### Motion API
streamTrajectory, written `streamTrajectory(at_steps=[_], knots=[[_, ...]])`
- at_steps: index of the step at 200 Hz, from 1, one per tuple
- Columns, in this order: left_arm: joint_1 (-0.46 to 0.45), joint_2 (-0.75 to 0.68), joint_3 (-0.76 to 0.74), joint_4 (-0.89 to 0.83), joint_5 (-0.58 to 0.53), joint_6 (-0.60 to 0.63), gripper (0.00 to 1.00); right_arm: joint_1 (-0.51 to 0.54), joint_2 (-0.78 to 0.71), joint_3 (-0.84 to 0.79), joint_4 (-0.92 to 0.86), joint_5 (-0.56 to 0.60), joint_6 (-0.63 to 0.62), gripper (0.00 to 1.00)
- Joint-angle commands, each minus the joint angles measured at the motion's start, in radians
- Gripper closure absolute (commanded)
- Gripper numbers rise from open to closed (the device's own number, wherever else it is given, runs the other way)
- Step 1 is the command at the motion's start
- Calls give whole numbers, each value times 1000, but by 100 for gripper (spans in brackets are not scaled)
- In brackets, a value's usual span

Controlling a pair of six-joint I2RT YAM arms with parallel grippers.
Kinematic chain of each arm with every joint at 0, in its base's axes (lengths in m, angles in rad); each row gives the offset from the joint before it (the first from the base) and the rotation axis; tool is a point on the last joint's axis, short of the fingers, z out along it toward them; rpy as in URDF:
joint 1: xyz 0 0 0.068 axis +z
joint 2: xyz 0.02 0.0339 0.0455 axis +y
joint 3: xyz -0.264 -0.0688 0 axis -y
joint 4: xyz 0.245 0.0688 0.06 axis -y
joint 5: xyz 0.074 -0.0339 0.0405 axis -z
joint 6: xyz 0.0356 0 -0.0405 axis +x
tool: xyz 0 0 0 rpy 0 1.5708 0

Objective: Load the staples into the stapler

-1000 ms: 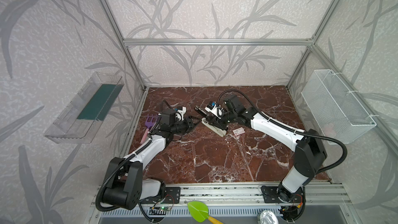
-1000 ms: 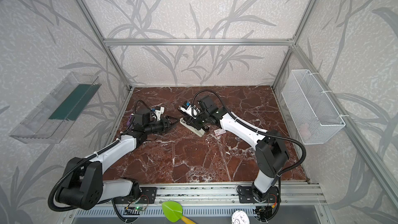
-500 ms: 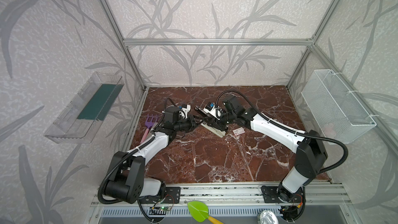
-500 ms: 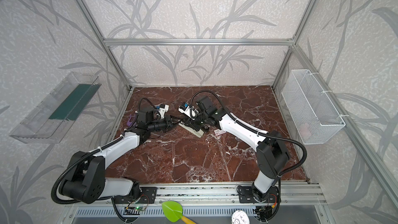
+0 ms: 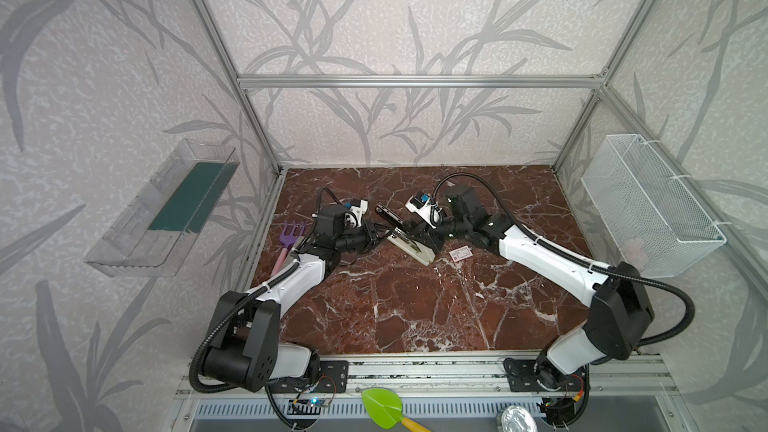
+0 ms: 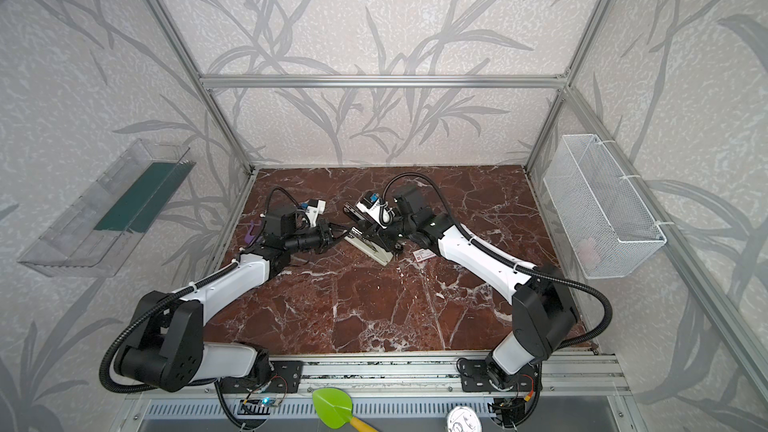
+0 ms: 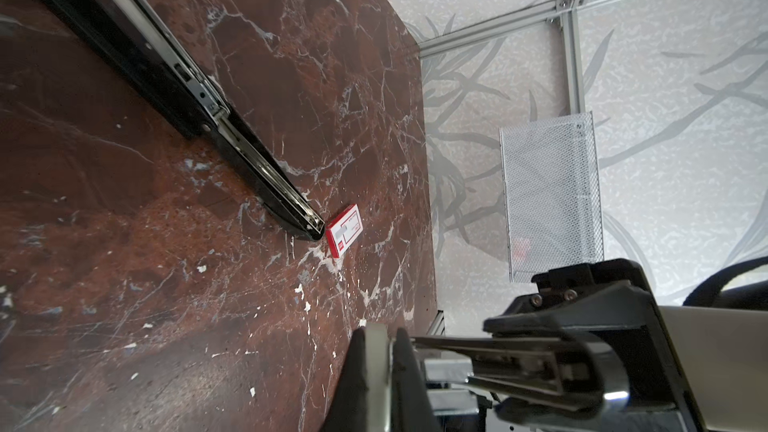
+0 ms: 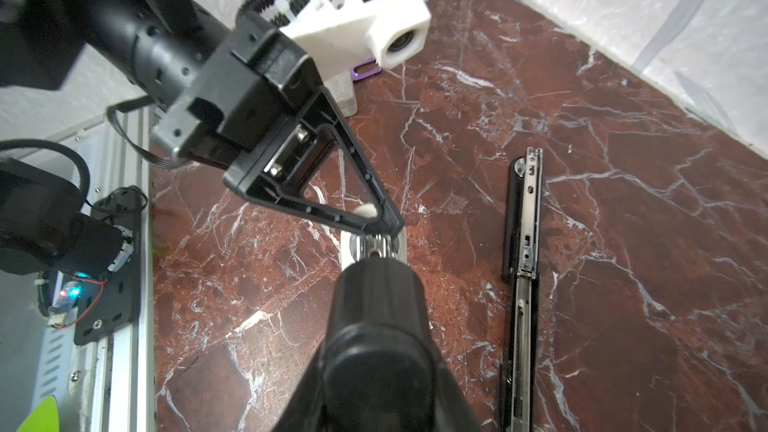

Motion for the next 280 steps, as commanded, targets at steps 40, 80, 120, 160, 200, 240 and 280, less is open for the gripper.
streamTrajectory(at_steps=[40,80,120,160,200,240,280], knots=[[103,-2,-73,137,-34,-124,100,-101,-204,-127,271,3,153,100],[161,-21,-101,213,-40,-185,100,-171,-300,-272,424,-35,257,100],[201,-39,-132,303,-53,-247,100,-184,-384,-407,530,-61,294,100],[239,11,-169,563,-42,-428,100,-185,-460,-579,717,-22,355,100],[261,74,-177,773,-41,-566,100,-185,-492,-741,962,28,419,100],[274,64,-156,796,-50,-600,100,-182,-464,-844,1076,61,430,99],[280,34,-140,773,-52,-603,100,-159,-430,-912,1186,91,423,94]])
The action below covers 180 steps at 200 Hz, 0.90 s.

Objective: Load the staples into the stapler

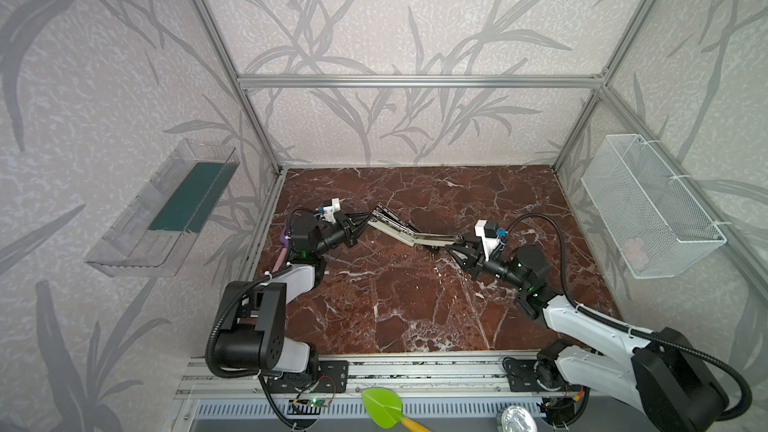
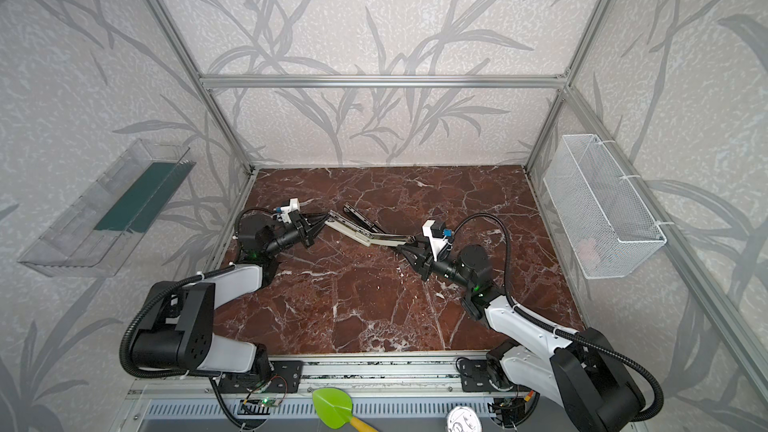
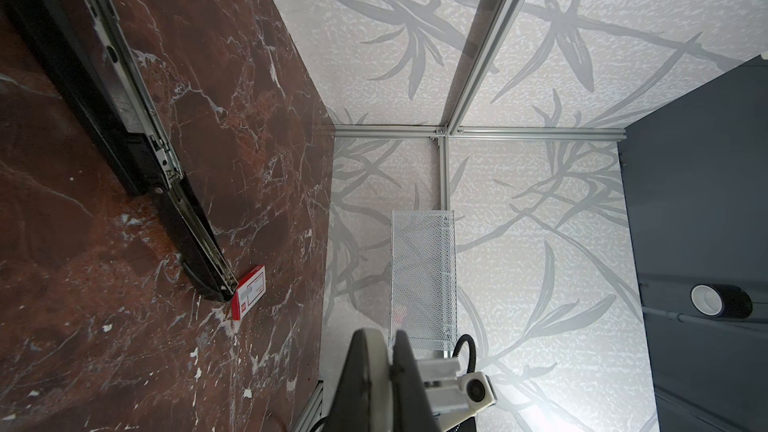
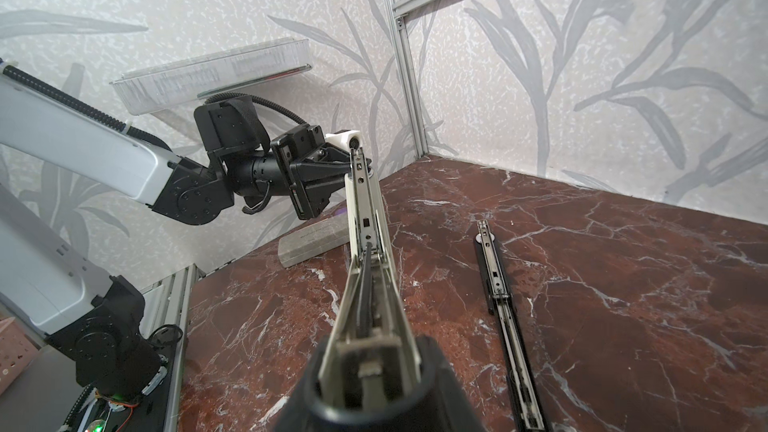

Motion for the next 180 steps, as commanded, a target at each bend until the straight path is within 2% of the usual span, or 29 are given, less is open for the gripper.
streamTrajectory(at_steps=[1,28,52,72,105,127,180], knots=[[83,-39,38,89,-158,-28,100,-13,-5,-27,106,135,10,94],[83,-45,49,83,-147,-25,100,-9,0,-35,124,165,11,84],[81,-43,47,85,-133,-23,100,-9,-10,-16,125,188,16,89],[82,-48,33,84,-131,-22,100,-9,-14,9,95,177,9,88],[81,-59,24,68,-129,-14,100,-9,-34,35,114,189,33,100],[82,-53,14,55,-138,-5,100,-13,-57,39,158,236,49,100],[81,50,-30,317,-178,-165,100,-24,-48,40,282,275,116,100]])
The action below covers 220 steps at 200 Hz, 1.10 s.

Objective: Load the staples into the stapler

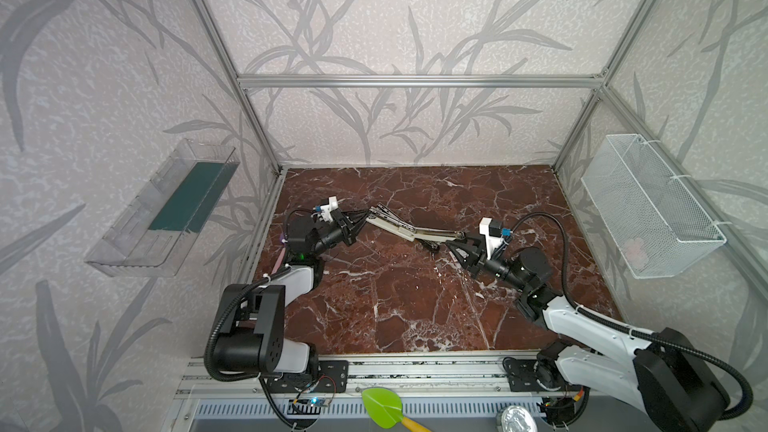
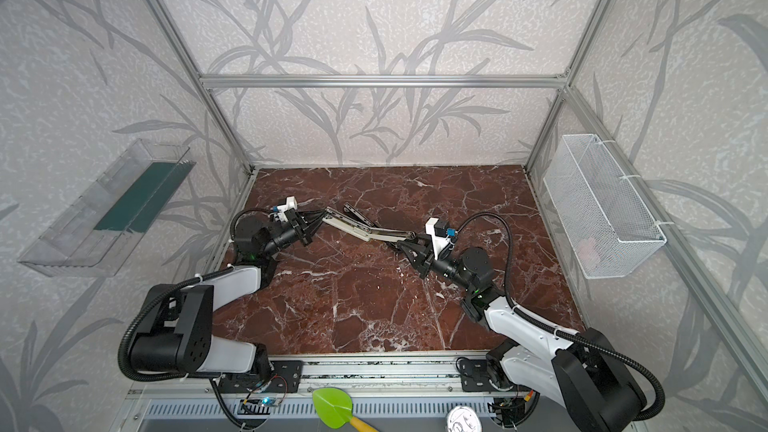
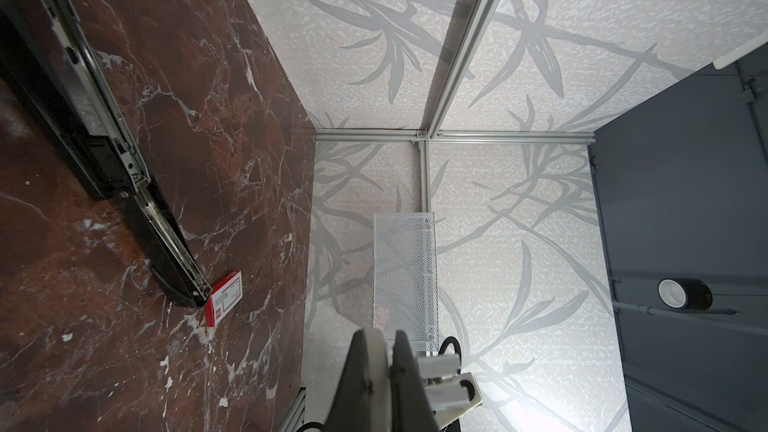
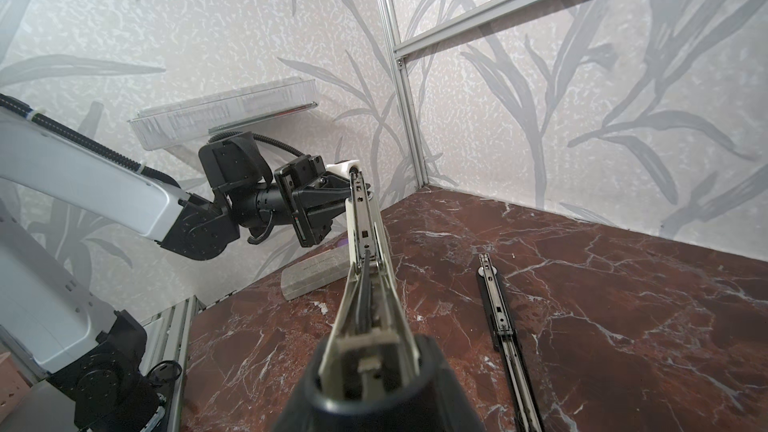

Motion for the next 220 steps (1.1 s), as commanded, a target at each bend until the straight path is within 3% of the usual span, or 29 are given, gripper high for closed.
streamTrajectory(at_steps=[1,24,69,104,132,162,179,220], knots=[[70,44,-10,201,-179,-80,100,-45,-29,22,206,222,71,100],[70,44,-2,205,-183,-84,100,-45,1,-10,307,247,120,100],[70,-10,22,102,-168,-30,100,-44,48,-25,313,210,123,96],[70,-26,29,70,-159,-6,100,-44,37,-23,245,212,100,56],[67,0,30,125,-143,-26,100,-44,-4,9,110,209,70,43],[61,27,25,159,-134,-39,100,-44,-31,69,-52,192,29,42],[55,35,18,165,-129,-40,100,-42,-22,174,-272,132,-18,42],[38,52,6,183,-101,-38,100,16,152,461,-657,28,-141,40]])
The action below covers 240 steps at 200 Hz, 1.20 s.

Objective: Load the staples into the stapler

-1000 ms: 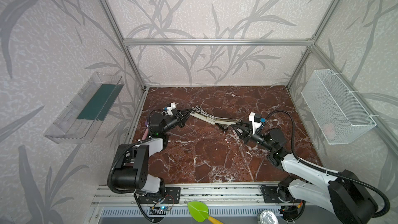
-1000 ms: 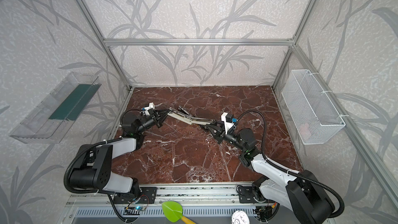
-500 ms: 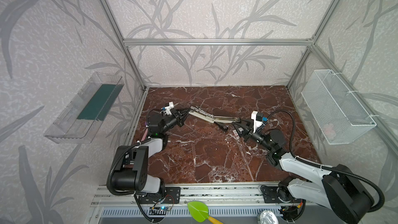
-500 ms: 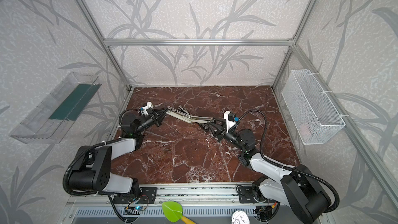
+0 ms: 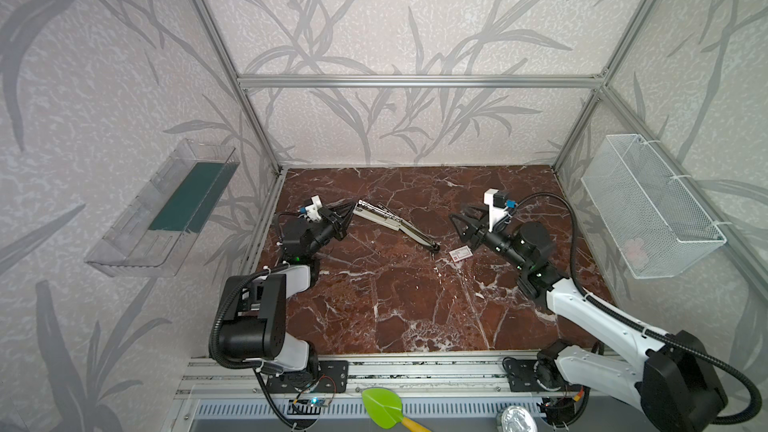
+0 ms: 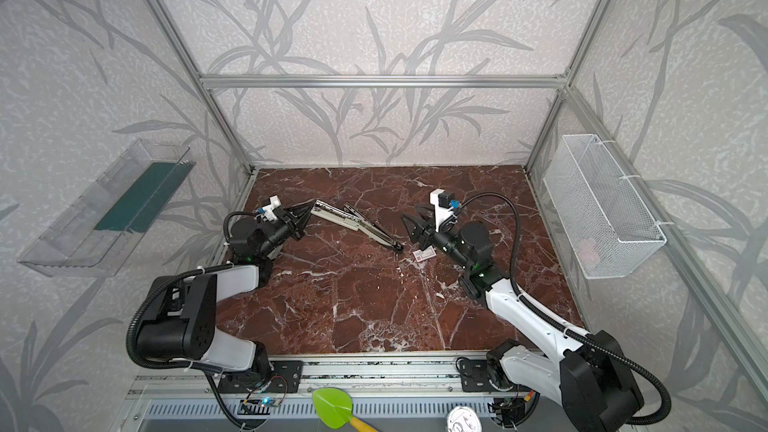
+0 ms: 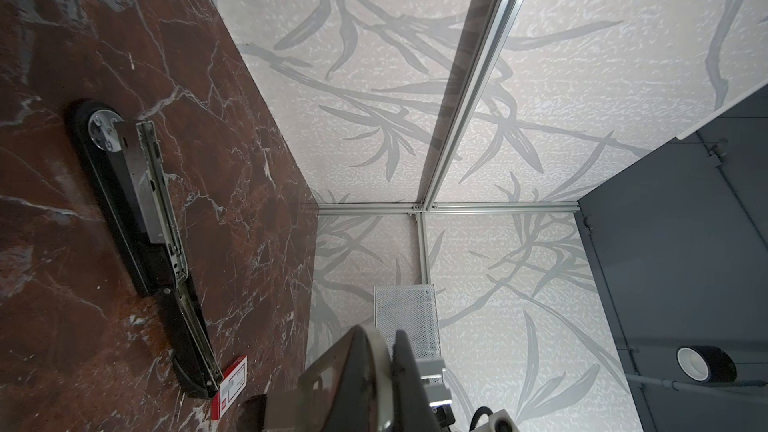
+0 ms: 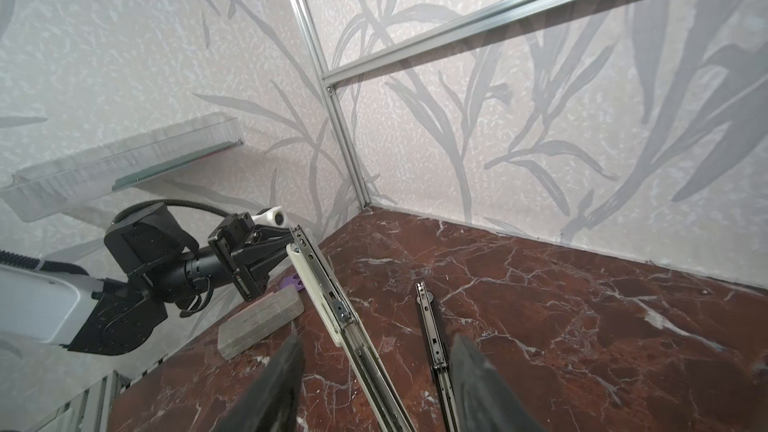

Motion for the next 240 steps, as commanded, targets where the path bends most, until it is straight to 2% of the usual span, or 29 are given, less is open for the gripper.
streamTrajectory(at_steps=[1,18,62,128,173,202,240], knots=[[-14,4,8,116,34,-45,100,38,102,142,-295,-79,-101,40],[-26,8,4,116,44,-41,100,85,198,266,-420,-67,-160,39],[-47,19,-16,125,44,-36,100,162,432,526,-578,-88,-234,37],[-71,63,-25,208,52,-72,100,174,670,755,-609,-210,-276,35],[-72,83,-25,247,52,-91,100,186,743,832,-649,-248,-298,39],[-72,95,-22,265,52,-99,100,192,782,875,-684,-272,-304,45],[-72,110,-23,282,52,-109,100,202,810,906,-709,-280,-320,61]])
